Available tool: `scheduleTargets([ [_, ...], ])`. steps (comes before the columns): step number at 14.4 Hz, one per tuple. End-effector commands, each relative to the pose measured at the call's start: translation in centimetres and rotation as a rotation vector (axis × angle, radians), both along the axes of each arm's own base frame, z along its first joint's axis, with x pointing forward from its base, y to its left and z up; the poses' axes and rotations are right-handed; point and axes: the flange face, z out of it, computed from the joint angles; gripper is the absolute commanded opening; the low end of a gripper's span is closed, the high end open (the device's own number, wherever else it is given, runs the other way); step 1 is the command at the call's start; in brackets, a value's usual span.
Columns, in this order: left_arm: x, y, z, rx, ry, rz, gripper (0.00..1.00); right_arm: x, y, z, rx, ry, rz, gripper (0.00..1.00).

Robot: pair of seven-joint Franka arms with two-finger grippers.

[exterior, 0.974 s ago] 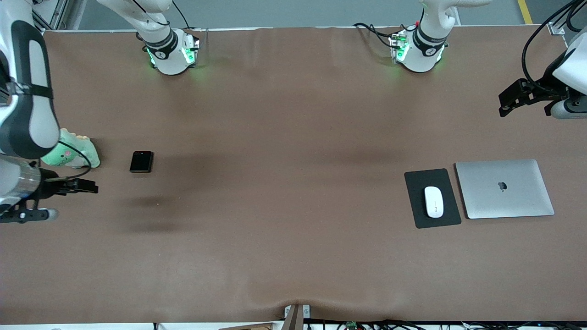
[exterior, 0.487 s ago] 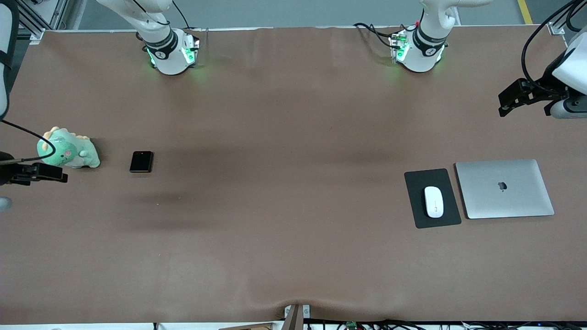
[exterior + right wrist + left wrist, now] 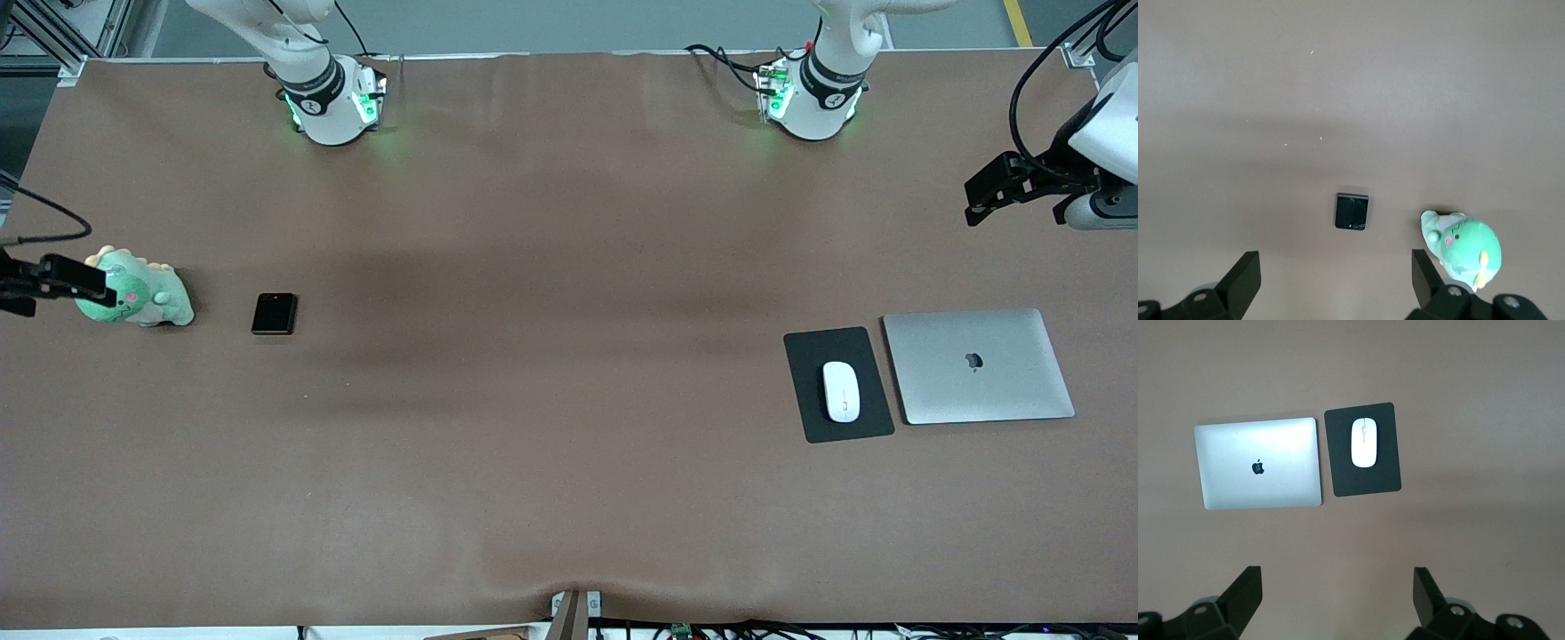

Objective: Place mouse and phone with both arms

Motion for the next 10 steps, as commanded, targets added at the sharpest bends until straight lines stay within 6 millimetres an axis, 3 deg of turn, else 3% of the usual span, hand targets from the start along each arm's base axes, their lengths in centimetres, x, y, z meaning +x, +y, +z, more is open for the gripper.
scheduleTargets([
  [1, -0.3, -0.2, 0.5, -0.018, 0.009, -0.024, 1.00, -4.3, 0.7, 1.1, -0.026, 0.013, 0.014, 1.00],
  [5, -0.3, -0.3, 0.5, -0.018, 0.009, -0.026, 1.00, -7.7, 3.3, 0.8, -0.034, 0.027, 0.056, 1.00],
  [8, -0.3, -0.3, 0.5, -0.018, 0.009, -0.026, 1.00, -8.9, 5.1, 0.5, -0.037, 0.023, 0.104, 1.00],
  [10, -0.3, -0.5, 0.5, -0.018, 0.009, -0.030, 1.00, -9.0, 4.3, 0.6, -0.035, 0.013, 0.191, 1.00],
])
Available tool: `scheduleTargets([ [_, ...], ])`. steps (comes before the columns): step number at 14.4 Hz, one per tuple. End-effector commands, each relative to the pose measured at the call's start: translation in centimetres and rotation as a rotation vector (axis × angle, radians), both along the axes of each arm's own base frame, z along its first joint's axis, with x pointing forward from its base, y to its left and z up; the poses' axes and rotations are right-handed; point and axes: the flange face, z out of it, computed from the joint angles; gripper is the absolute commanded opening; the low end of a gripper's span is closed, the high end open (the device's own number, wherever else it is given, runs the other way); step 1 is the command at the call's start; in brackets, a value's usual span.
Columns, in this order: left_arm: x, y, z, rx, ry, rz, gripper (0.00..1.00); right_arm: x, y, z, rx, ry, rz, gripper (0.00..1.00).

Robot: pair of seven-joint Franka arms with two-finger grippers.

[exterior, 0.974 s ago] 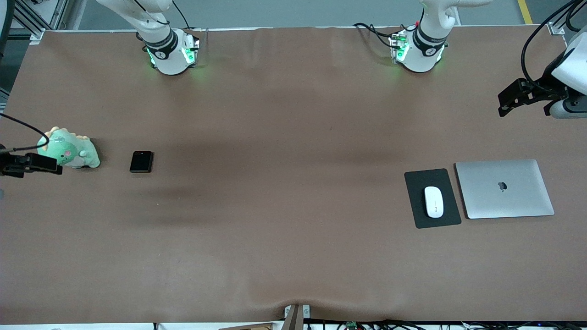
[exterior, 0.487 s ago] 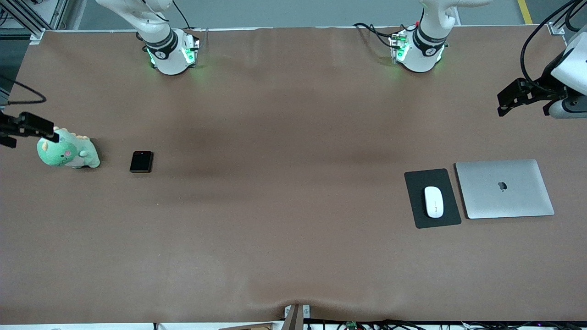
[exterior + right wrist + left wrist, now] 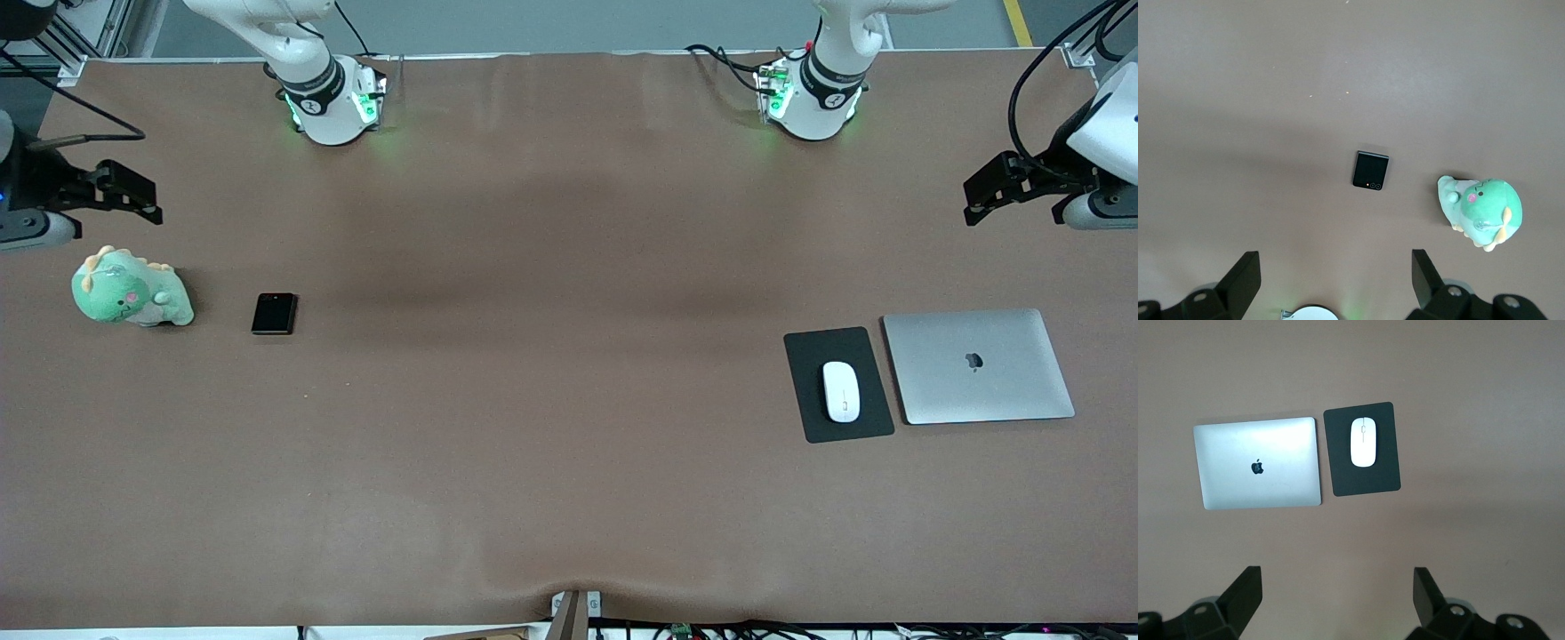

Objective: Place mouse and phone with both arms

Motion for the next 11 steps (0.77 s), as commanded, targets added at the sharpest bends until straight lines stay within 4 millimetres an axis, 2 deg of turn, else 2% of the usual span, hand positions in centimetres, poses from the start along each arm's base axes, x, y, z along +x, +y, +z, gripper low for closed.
scheduleTargets([
  [1, -0.3, -0.4, 0.5, -0.018, 0.008, -0.028, 1.00, -1.1, -1.1, 0.1, -0.020, -0.011, 0.144, 1.00],
  [4, -0.5, -0.8, 0.4, -0.017, 0.022, -0.028, 1.00, -1.4, -3.6, 0.0, -0.030, -0.001, 0.146, 1.00],
  [11, -0.5, -0.9, 0.6, -0.025, 0.020, -0.026, 1.00, -1.5, -2.9, -0.1, 0.022, -0.005, 0.101, 1.00],
])
